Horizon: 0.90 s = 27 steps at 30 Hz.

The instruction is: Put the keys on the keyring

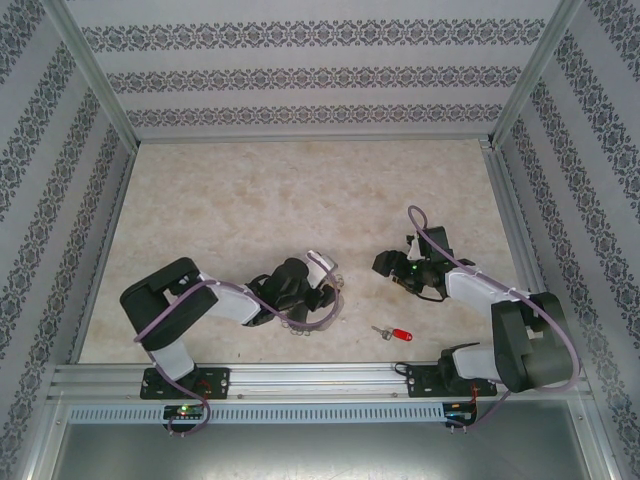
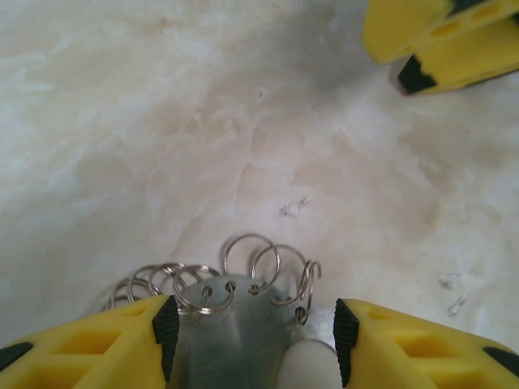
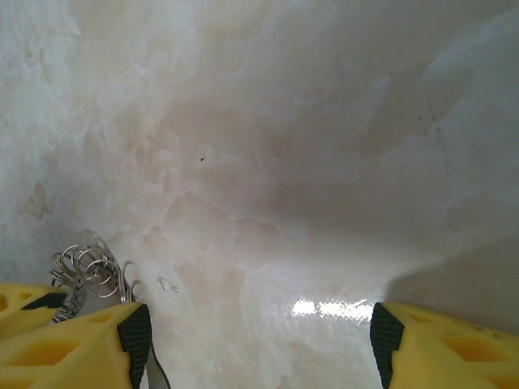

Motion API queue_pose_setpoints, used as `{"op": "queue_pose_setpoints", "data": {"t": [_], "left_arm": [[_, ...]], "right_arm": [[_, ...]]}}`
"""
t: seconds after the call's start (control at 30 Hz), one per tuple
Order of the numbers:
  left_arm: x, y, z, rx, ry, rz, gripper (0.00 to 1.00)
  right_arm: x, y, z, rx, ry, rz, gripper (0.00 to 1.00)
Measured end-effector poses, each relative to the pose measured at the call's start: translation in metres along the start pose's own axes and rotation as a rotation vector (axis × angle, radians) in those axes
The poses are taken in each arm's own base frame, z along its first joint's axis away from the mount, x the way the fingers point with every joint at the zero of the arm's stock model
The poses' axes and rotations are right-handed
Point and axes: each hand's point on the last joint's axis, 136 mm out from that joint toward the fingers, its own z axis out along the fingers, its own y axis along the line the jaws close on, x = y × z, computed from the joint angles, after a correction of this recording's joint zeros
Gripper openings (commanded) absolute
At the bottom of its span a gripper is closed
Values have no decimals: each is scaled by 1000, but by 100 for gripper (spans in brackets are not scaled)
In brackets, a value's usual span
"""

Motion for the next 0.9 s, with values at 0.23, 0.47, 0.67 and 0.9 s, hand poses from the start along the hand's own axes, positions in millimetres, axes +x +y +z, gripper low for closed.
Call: {"op": "queue_pose_setpoints", "data": {"t": [0.23, 0.47, 0.67, 0.9], "left_arm": [[-32, -5, -21, 10, -34, 39, 54], [-27, -15, -17, 65, 58, 65, 45], [-5, -23, -5, 118, 154, 54, 41], [14, -26, -1, 147, 216, 44, 39]], "right_arm": [[-1, 0, 2, -2, 2, 0, 74], [-2, 1, 2, -6, -3, -3, 74], [-2, 1, 2, -7, -4, -3, 74], [-2, 1, 2, -8, -5, -4, 74]]}}
